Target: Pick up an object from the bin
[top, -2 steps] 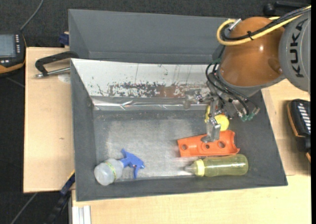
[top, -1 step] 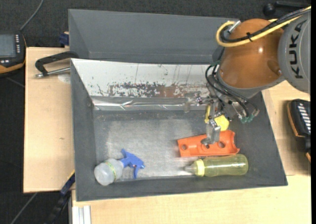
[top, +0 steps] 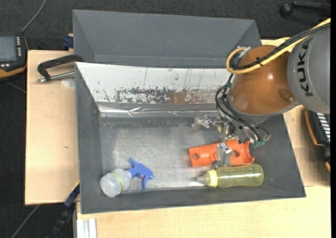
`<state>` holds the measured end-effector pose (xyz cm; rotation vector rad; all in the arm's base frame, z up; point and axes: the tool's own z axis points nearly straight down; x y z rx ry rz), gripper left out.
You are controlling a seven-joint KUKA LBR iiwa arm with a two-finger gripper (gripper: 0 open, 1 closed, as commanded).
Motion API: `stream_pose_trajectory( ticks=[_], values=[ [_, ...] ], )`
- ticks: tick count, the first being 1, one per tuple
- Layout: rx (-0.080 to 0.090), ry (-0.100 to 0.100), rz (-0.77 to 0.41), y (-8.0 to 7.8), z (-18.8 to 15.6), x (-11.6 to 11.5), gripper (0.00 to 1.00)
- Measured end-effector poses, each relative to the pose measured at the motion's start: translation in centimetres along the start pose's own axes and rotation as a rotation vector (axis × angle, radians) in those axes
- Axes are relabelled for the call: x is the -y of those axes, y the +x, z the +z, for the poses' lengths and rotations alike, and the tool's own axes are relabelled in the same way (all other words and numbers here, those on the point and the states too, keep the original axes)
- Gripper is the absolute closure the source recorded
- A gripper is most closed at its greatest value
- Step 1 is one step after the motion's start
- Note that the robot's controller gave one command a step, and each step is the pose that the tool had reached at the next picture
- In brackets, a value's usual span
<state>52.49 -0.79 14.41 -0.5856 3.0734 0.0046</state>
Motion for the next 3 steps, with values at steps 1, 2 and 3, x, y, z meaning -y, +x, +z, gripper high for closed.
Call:
stream_pose_trajectory(
  ticks=[1,2,3],
  values=[
    [-0.01,-0.005,0.046,0.8,3.8,0.7,0.0],
    [0.003,0.0,-0.095,1.0,7.3,0.6,1.0],
    [0.003,0.0,-0.095,1.0,7.3,0.6,1.0]
  ],
)
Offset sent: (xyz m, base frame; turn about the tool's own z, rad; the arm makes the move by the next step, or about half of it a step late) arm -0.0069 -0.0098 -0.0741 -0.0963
